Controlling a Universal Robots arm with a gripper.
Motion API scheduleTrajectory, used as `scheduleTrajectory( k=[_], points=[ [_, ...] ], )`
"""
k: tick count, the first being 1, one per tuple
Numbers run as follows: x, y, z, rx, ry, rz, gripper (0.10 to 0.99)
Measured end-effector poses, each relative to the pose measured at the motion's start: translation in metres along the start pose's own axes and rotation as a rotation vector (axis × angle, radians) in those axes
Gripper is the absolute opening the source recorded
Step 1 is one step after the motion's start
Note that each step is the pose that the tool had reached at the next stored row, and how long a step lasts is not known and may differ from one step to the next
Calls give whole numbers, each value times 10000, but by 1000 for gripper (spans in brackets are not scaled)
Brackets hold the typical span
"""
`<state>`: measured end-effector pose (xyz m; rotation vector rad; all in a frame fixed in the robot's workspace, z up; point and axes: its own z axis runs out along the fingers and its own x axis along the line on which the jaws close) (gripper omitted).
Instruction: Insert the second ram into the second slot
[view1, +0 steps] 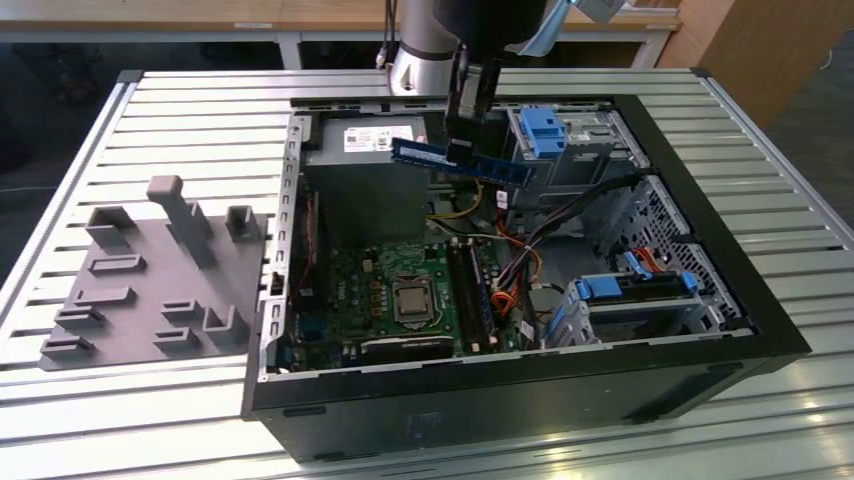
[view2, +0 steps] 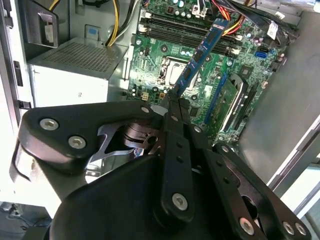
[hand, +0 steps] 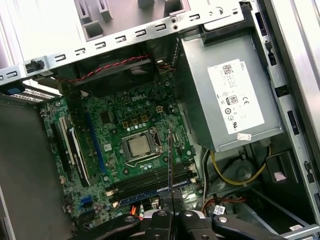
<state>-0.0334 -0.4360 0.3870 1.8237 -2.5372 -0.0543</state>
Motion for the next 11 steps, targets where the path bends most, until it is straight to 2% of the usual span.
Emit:
scheduleTrajectory(
  k=[11],
  points=[
    [0, 0, 0, 4, -21, 571, 118]
  ],
)
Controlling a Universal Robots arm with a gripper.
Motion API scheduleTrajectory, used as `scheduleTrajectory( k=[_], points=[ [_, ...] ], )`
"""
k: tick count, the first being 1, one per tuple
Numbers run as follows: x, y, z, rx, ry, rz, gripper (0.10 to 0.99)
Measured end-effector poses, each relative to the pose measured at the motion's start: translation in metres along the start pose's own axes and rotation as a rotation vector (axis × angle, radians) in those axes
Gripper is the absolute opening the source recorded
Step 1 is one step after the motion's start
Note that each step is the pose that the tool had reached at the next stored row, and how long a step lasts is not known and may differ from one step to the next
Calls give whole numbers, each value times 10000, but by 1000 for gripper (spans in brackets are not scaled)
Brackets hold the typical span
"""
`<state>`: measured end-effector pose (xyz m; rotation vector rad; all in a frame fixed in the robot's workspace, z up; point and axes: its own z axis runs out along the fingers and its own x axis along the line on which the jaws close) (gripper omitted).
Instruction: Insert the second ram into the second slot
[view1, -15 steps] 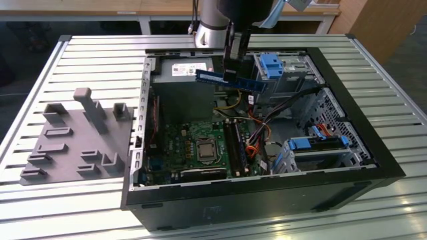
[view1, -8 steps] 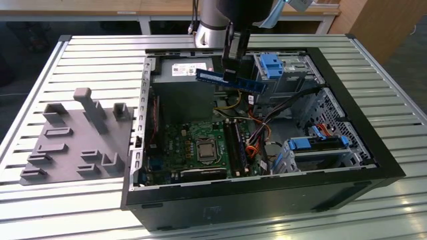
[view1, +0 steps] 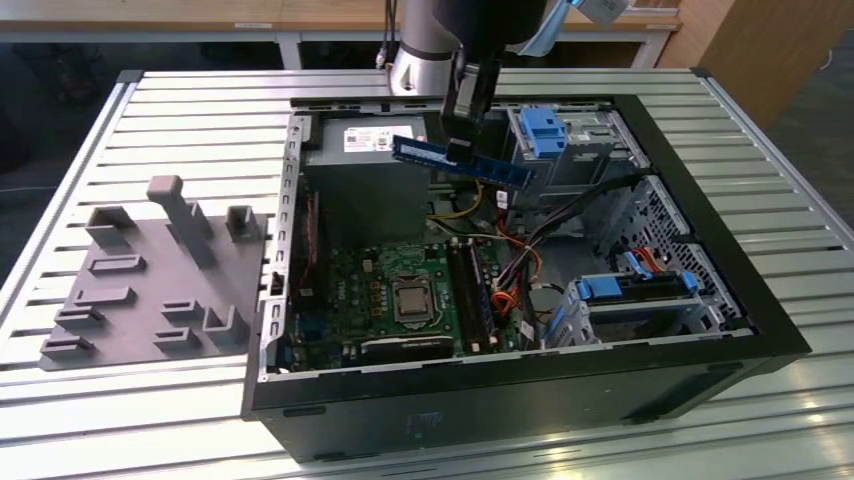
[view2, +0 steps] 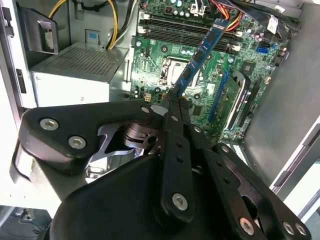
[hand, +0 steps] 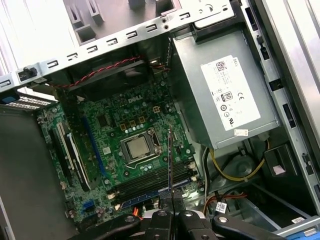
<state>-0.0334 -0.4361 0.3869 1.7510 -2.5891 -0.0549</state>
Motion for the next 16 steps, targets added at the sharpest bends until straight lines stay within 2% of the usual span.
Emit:
scheduleTrajectory(
  k=[16],
  points=[
    [0, 0, 7, 37, 16, 1423, 118]
  ],
)
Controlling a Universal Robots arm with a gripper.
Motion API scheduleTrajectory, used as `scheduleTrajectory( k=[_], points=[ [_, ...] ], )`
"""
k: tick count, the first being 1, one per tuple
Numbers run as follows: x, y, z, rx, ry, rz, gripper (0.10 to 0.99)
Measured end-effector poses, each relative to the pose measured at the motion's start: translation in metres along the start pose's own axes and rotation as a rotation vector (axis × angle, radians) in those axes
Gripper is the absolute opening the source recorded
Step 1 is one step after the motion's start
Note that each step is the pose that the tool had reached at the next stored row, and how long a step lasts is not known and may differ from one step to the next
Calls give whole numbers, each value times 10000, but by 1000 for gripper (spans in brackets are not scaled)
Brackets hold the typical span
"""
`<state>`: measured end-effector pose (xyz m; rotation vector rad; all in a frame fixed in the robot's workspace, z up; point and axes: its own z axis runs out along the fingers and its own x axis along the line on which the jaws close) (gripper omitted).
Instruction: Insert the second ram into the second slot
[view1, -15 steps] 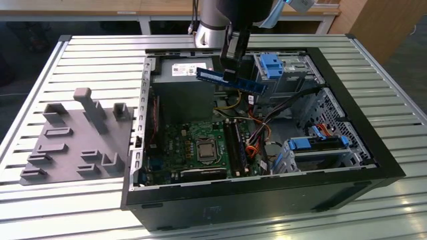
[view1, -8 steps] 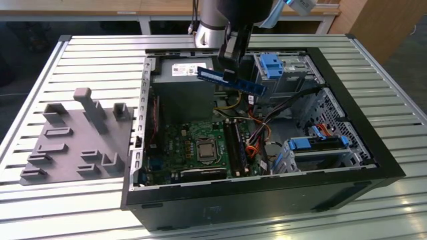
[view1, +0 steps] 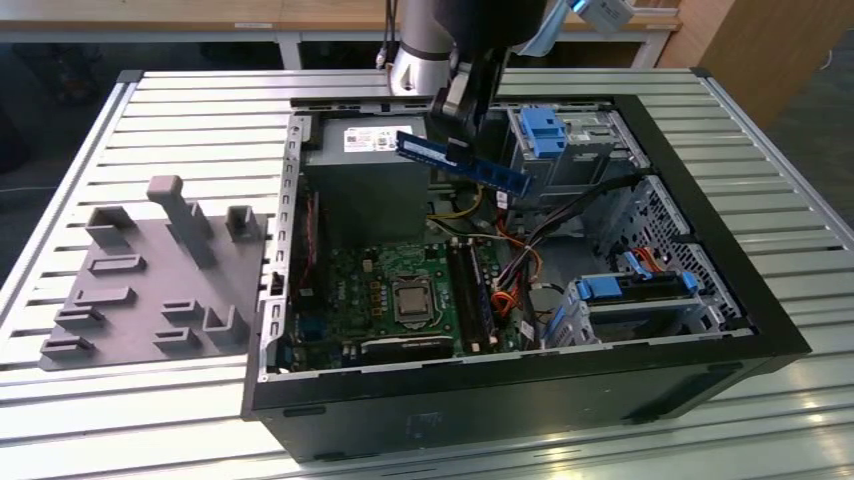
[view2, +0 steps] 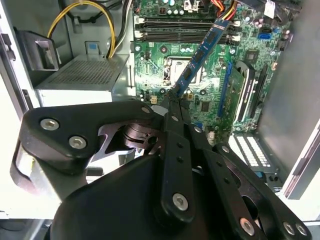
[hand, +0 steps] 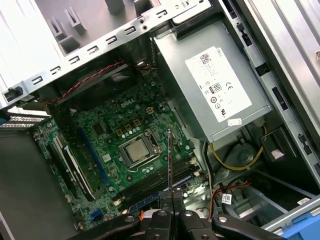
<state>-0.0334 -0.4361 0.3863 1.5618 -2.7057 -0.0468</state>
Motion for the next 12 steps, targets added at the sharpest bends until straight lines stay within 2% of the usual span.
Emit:
scheduleTrajectory(
  k=[12],
  points=[
    [0, 0, 2, 19, -1, 948, 118]
  ],
)
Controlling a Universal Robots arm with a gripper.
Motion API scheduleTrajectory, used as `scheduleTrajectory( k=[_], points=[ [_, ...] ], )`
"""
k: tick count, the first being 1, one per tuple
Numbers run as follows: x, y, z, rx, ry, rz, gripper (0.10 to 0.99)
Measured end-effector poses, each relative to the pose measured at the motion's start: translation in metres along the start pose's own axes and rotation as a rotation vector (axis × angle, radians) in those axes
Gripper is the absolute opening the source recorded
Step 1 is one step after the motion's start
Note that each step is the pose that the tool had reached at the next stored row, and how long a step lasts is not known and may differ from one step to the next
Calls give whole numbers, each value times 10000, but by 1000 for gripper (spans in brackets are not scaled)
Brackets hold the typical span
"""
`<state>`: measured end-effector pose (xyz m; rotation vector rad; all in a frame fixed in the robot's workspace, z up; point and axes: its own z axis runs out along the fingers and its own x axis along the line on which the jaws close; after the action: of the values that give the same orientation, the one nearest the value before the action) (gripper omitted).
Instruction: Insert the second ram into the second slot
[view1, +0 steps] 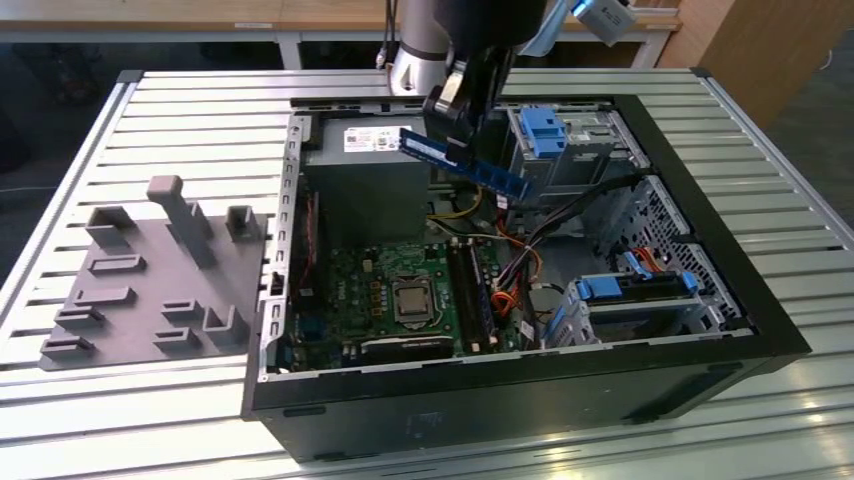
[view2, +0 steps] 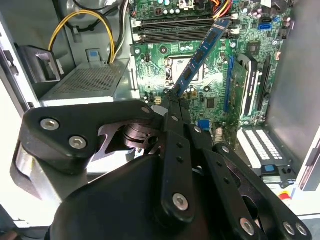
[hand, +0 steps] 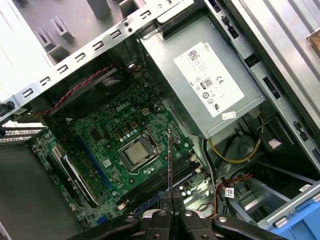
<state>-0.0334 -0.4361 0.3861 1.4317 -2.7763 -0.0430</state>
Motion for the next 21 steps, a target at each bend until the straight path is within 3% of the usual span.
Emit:
scheduleTrajectory(
  k=[21],
  points=[
    [0, 0, 1, 23, -10, 1566, 118]
  ],
)
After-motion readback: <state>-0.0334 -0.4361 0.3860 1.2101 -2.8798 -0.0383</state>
